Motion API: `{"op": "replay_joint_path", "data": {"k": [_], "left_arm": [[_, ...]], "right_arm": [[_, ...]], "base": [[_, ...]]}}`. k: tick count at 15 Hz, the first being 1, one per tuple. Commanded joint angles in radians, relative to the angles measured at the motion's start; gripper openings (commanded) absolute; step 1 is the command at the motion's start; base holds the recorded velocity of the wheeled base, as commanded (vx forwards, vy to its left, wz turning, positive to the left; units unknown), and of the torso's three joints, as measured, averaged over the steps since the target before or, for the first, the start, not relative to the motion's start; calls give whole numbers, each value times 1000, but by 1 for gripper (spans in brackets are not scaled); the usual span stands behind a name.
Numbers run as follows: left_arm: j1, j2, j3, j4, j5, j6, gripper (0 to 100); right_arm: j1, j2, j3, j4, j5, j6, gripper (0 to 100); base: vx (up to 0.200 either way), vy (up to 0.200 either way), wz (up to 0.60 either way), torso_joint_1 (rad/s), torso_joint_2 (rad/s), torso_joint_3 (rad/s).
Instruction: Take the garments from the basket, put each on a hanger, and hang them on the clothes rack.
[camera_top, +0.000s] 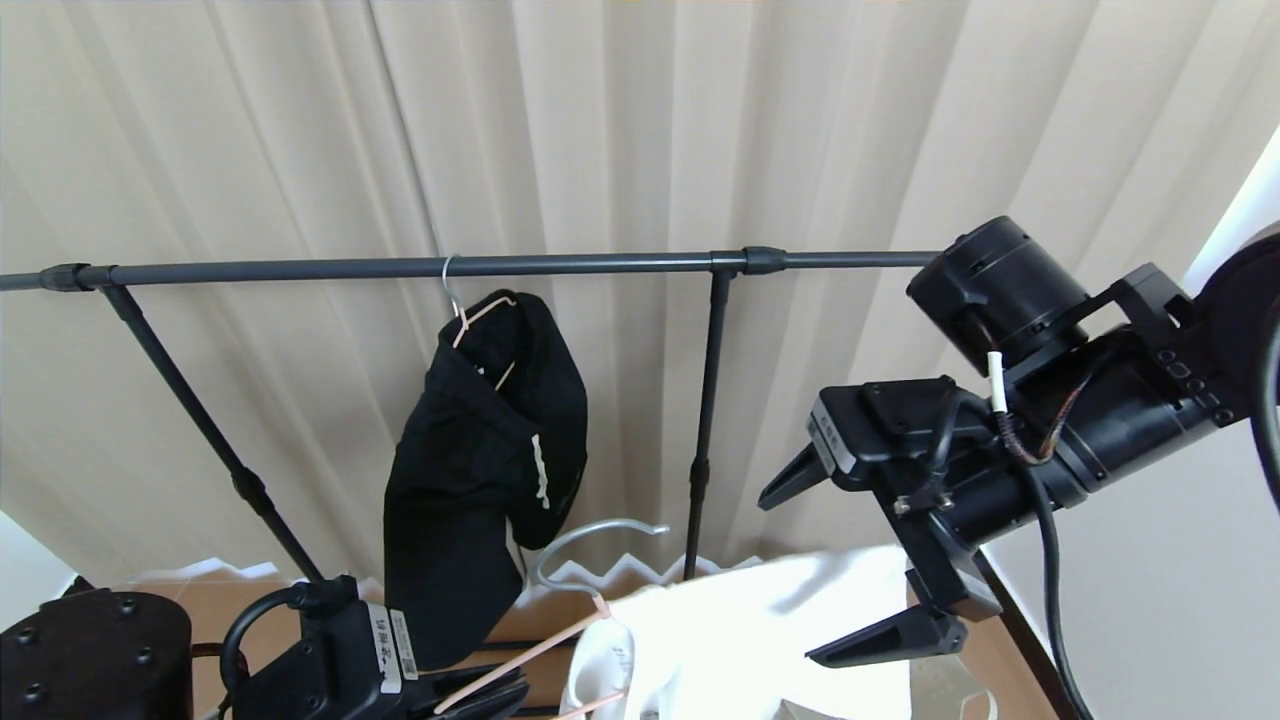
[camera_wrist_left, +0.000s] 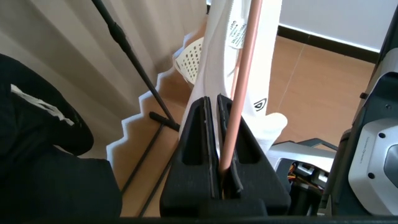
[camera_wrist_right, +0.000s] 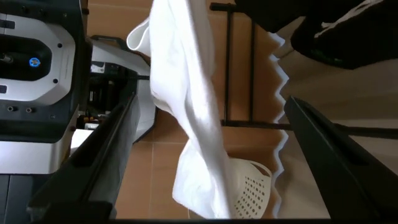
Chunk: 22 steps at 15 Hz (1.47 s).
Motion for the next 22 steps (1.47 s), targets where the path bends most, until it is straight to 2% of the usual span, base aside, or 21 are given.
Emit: {"op": "replay_joint_path", "data": {"k": [1,4,20,21,22], "left_arm": [[-1,2,0,-1,0,0,0],[-1,0,1,-2,0,0,0],[-15,-5,7,-33,0,-5,0],[-15,-5,7,-33,0,-6,0],[-15,-5,7,-33,0,-6,0]], "right_arm": [[33,45,-2,-6,-2,1,100],[38,74,-5,-9,-29,1,100],[38,102,-32,-13,-32,3,100],[38,102,-32,-13,-32,3,0],[38,102,-32,-13,-32,3,0]], "base": [[0,0,0,0,0,0],[0,0,0,0,0,0],[0,0,0,0,0,0],[0,0,0,0,0,0],[0,0,0,0,0,0]]}}
